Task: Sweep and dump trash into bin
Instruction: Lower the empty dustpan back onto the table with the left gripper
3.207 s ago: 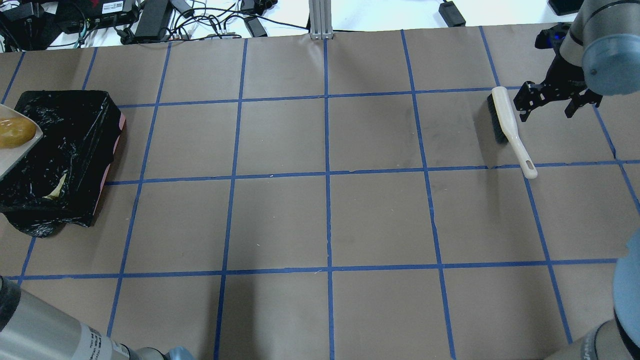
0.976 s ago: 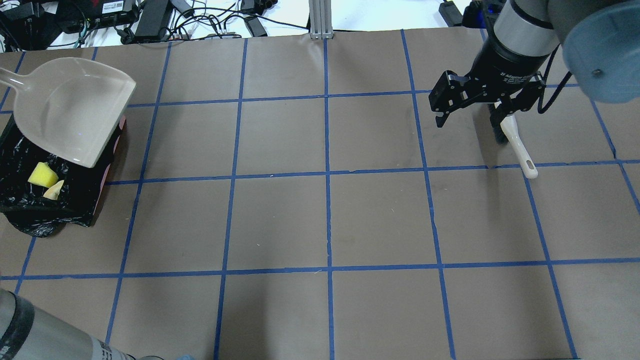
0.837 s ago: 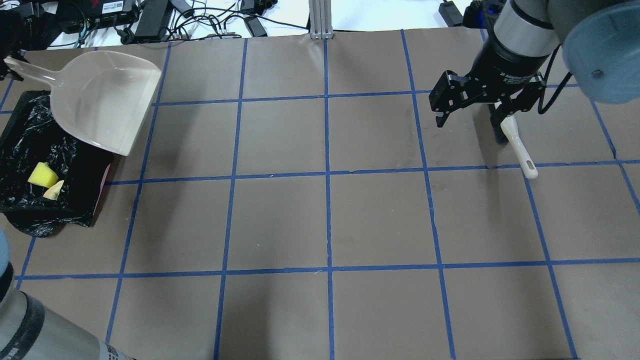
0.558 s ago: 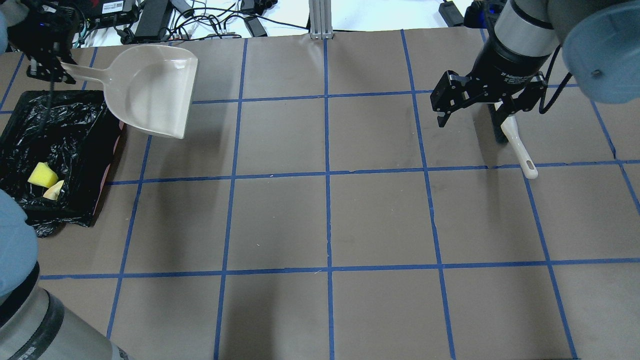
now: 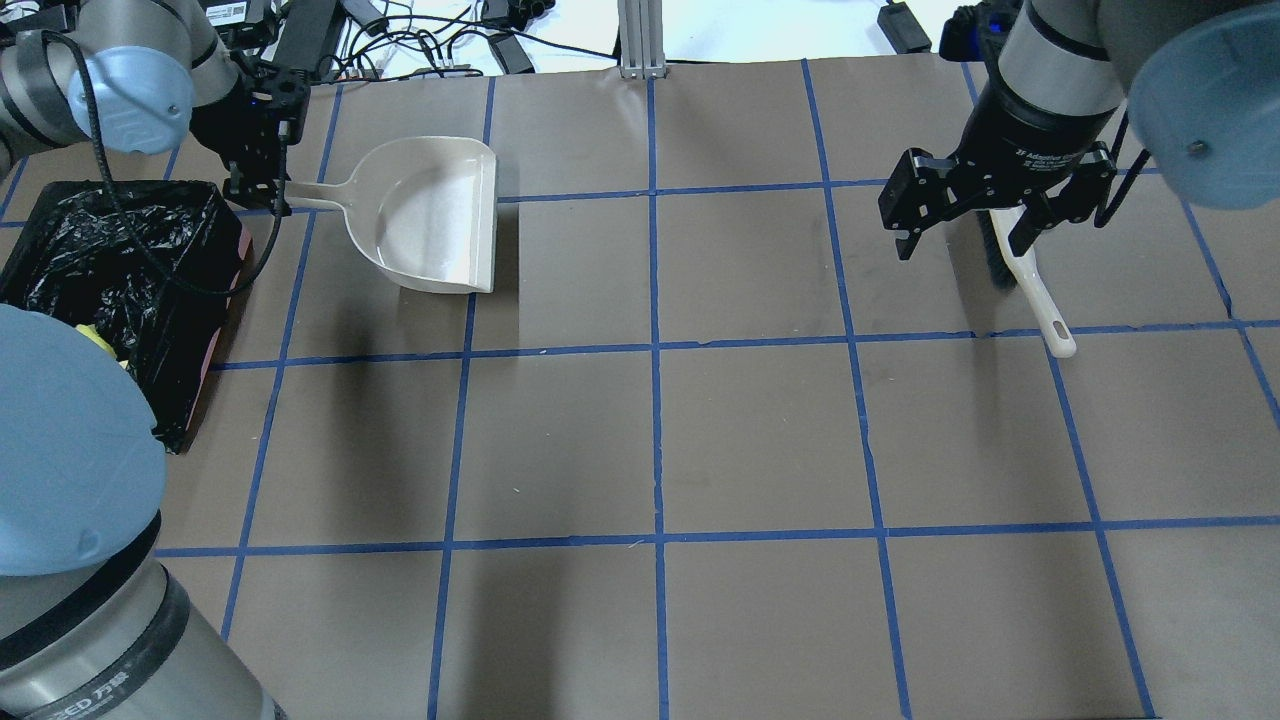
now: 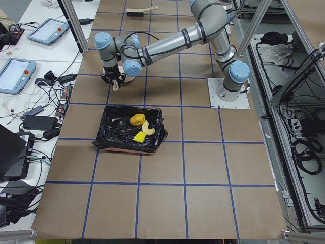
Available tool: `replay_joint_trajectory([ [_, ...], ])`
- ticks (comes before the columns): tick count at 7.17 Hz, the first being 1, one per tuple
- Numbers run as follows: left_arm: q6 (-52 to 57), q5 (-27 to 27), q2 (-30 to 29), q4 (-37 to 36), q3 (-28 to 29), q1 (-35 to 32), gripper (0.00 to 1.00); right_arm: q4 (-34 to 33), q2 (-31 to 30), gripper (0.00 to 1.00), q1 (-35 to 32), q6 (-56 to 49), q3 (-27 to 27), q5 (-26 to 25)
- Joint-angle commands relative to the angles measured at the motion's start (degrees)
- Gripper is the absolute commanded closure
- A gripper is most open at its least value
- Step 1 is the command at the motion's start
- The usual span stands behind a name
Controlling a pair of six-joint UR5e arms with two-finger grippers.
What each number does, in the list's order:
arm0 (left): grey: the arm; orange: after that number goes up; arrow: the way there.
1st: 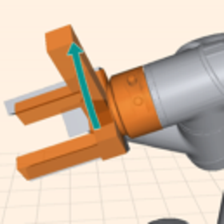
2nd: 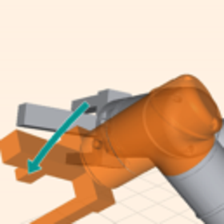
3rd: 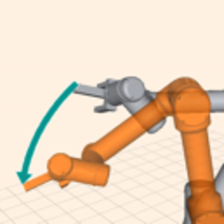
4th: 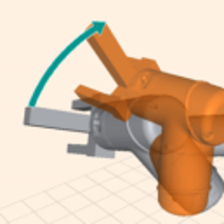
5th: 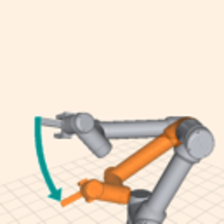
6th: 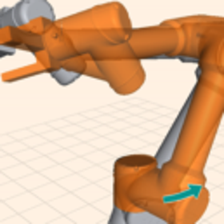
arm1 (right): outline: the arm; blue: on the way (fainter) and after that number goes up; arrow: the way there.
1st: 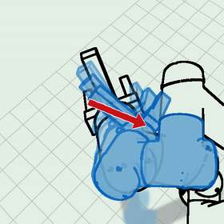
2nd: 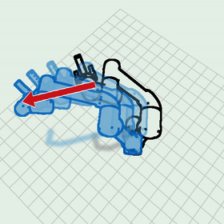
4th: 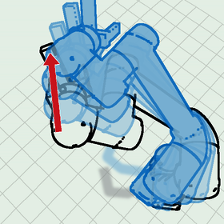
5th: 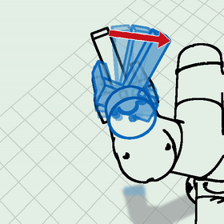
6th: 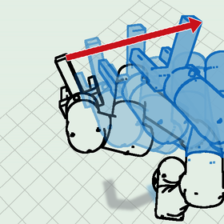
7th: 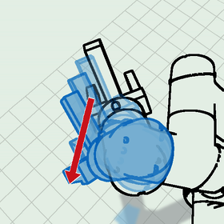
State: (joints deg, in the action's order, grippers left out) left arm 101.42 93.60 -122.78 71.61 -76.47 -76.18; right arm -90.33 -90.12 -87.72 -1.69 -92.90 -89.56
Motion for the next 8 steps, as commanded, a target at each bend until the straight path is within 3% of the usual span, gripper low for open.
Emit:
replay_joint_trajectory([
  [1, -1.0, 0.6, -0.2, -4.0, -3.2, -1.8, 1.00, 0.1, -0.1, 0.00, -0.1, 0.0, 0.0, 0.1],
  [2, -0.5, 4.0, -0.4, -7.4, -4.4, -2.8, 1.00, 0.1, -0.1, 0.00, 0.0, 0.0, 0.0, 0.0],
  [8, 4.2, 3.5, 1.0, -6.7, -4.9, -3.4, 1.00, -0.4, -0.1, 0.00, 0.0, 0.2, 0.0, -0.5],
])
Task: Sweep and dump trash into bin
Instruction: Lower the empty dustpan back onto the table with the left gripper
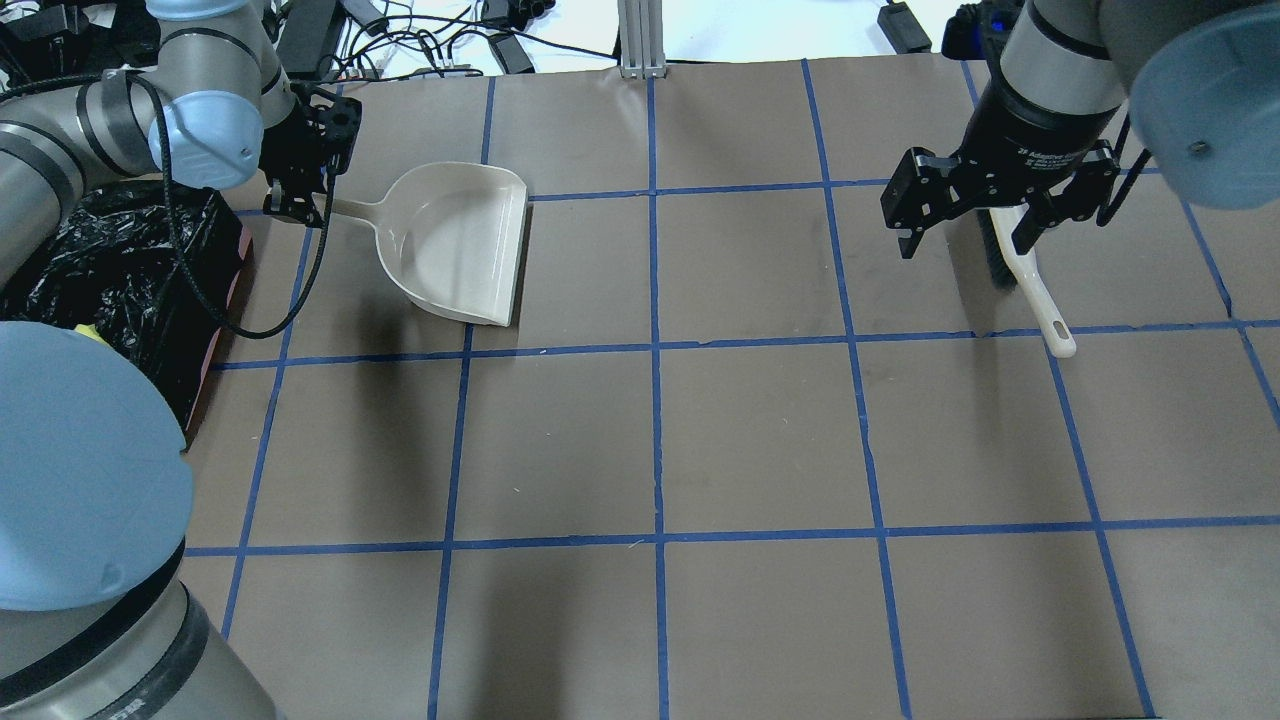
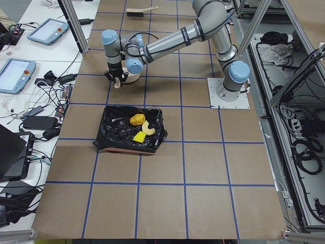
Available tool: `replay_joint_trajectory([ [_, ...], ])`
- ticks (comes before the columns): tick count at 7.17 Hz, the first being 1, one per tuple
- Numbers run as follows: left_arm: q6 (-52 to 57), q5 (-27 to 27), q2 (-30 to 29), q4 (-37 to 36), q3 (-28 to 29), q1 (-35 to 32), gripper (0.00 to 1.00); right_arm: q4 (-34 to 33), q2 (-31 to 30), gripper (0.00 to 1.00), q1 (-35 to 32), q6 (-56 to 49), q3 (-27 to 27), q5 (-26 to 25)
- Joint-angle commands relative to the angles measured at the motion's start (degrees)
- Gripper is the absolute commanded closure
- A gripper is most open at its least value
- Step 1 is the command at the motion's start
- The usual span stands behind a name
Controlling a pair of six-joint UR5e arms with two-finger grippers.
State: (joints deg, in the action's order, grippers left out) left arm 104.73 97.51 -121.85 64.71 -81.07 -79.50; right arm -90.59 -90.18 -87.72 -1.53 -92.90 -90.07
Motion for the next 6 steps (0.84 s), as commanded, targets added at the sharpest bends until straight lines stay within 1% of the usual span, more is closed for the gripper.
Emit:
replay_joint_trajectory([
  [1, 0.9, -1.0, 0.5, 0.2, -1.4, 0.0, 1.00, -0.2, 0.0, 0.00, 0.0, 0.0, 0.0, 0.0],
  [3, 0.4, -1.2, 0.4, 0.2, -1.9, 0.0, 1.00, -0.3, 0.0, 0.00, 0.0, 0.0, 0.0, -0.1],
  [4, 0.2, -1.2, 0.3, 0.2, -1.9, 0.0, 0.90, -0.2, 0.0, 0.00, 0.0, 0.0, 0.0, 0.0],
  [5, -0.1, -1.3, 0.0, -0.2, -1.9, 0.0, 0.62, -0.1, 0.0, 0.00, 0.0, 0.0, 0.0, 0.0],
  [6, -0.1, -1.2, -0.1, -0.5, -1.7, 0.1, 0.52, -0.1, 0.0, 0.00, 0.0, 0.0, 0.0, 0.0],
])
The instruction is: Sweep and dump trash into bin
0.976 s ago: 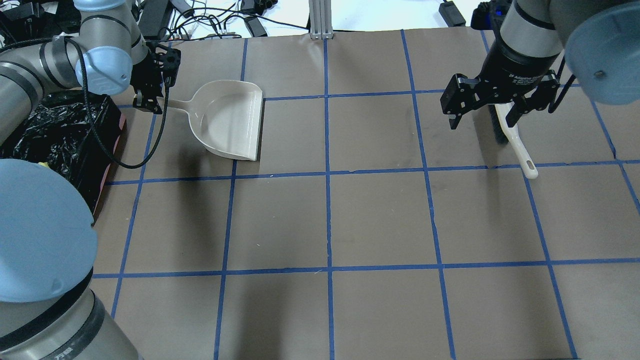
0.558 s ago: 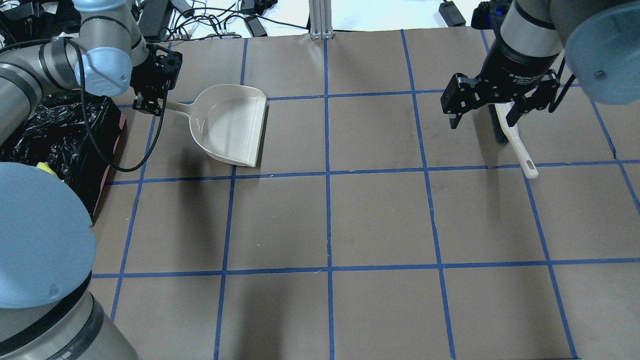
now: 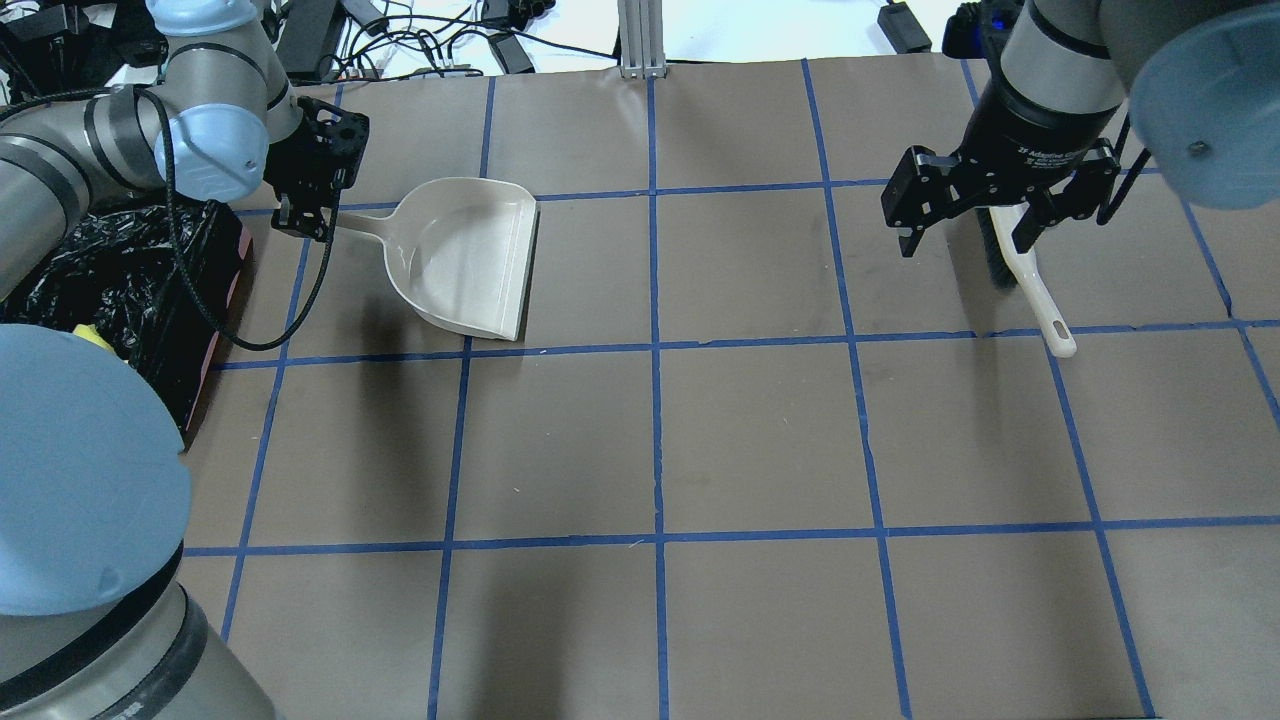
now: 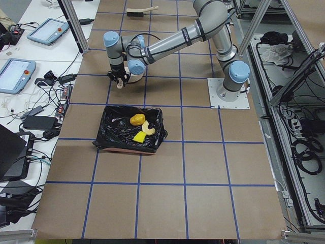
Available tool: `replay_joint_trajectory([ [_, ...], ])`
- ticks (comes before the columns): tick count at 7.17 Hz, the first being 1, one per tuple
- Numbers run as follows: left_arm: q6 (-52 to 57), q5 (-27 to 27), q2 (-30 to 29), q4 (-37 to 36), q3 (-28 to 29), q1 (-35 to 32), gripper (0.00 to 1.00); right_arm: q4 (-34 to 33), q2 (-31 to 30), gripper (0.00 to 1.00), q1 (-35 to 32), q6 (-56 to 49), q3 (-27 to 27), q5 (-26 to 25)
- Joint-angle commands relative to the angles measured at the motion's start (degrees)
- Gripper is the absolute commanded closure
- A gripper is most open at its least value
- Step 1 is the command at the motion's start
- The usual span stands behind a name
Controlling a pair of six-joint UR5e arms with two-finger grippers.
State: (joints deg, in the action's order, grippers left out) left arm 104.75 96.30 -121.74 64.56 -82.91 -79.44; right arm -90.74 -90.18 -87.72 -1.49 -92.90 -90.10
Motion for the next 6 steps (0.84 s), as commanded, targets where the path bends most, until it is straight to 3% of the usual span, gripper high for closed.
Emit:
replay_joint_trajectory([
  [1, -0.2, 0.0, -0.4, -0.3, 0.5, 0.2, 0.43, 0.2, 0.0, 0.00, 0.0, 0.0, 0.0, -0.1],
  [3, -3.0, -0.1, 1.1, -0.3, 1.3, 0.2, 0.32, 0.0, -0.1, 0.00, 0.0, 0.0, 0.0, -0.1],
  [4, -5.1, -1.7, 3.3, 1.4, 3.0, 0.1, 0.32, -0.2, 0.0, 0.00, 0.0, 0.0, 0.0, 0.0],
  [6, -16.2, -2.1, 8.2, 11.2, 7.6, -0.2, 0.32, -0.5, 0.0, 0.00, 0.0, 0.0, 0.0, 0.0],
])
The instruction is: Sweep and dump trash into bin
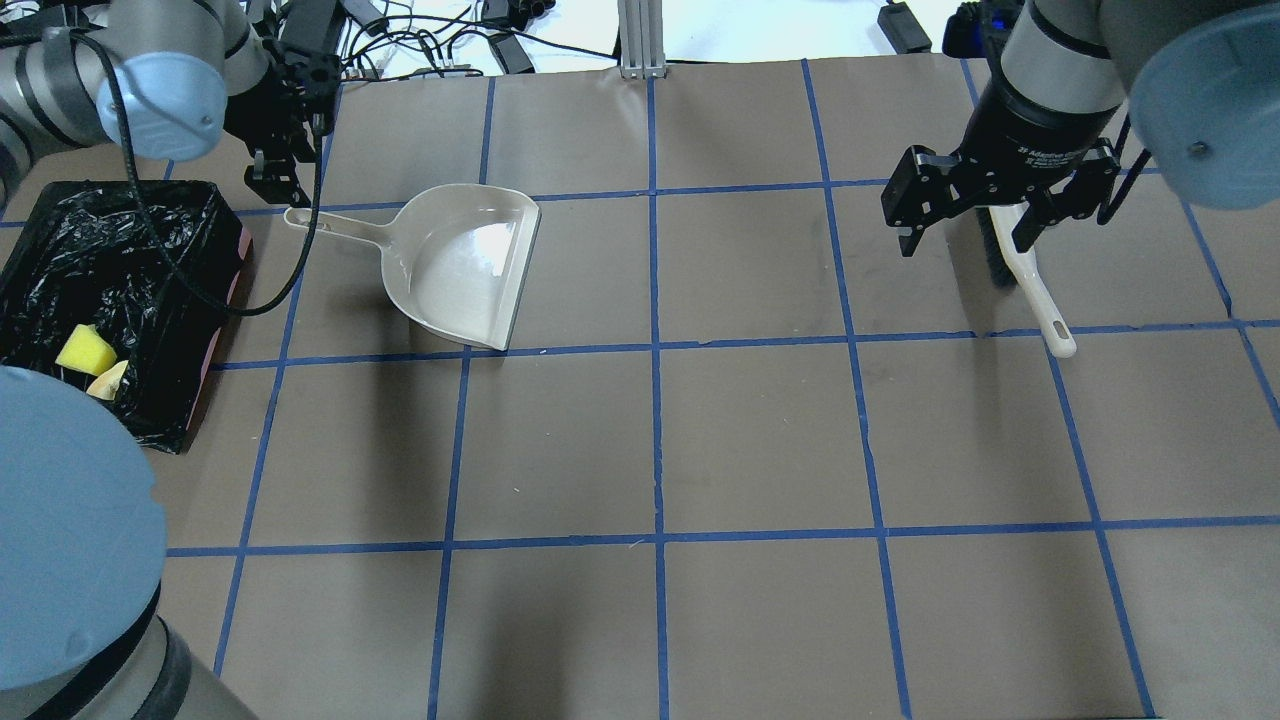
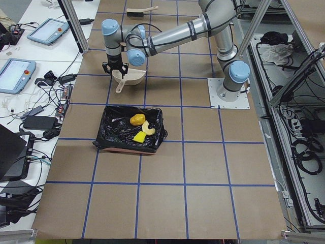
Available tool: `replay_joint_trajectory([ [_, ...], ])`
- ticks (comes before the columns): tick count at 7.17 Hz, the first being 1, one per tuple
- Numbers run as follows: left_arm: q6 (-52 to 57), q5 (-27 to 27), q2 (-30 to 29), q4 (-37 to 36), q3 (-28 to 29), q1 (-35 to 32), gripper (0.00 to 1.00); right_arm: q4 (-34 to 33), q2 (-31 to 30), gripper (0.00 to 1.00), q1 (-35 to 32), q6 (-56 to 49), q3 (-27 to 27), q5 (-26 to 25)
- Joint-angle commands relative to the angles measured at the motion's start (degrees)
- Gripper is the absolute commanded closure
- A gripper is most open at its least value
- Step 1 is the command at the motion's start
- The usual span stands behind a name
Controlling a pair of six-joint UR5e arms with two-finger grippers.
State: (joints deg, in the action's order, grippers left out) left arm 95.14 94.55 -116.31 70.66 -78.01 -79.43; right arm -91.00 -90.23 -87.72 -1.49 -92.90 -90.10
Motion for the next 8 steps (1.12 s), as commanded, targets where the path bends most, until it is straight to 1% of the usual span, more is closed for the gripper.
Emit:
replay_joint_trajectory([
  [1, -11.8, -0.2, 5.4, 8.2, 3.7, -0.4, 0.32, 0.0, 0.0, 0.00, 0.0, 0.0, 0.0, 0.0],
  [2, -16.2, -0.5, 8.3, 9.4, 3.7, -0.4, 0.32, -0.1, 0.0, 0.00, 0.0, 0.0, 0.0, 0.0],
  [3, -26.0, -0.8, 10.5, 11.2, 3.6, -0.7, 0.31, -0.1, 0.0, 0.00, 0.1, 0.0, 0.0, 0.0],
  [4, -34.8, -2.5, 12.5, 12.7, 3.1, -1.9, 0.26, -0.2, 0.0, 0.00, 0.0, 0.0, 0.0, 0.0],
  [5, -44.7, -2.5, 14.2, 15.4, 2.9, -2.8, 0.24, -0.2, 0.0, 0.00, 0.0, 0.0, 0.0, 0.0],
  [6, -55.3, -2.8, 15.8, 19.6, 2.8, -3.3, 0.20, -0.2, 0.0, 0.00, 0.0, 0.0, 0.0, 0.0],
  [7, -62.6, -7.0, 17.4, 23.1, 1.8, -3.3, 0.13, -0.1, 0.0, 0.00, 0.0, 0.0, 0.0, 0.0],
  [8, -71.0, -8.1, 19.7, 24.7, -0.3, -3.3, 0.06, -0.1, 0.0, 0.00, 0.0, 0.0, 0.0, 0.0],
])
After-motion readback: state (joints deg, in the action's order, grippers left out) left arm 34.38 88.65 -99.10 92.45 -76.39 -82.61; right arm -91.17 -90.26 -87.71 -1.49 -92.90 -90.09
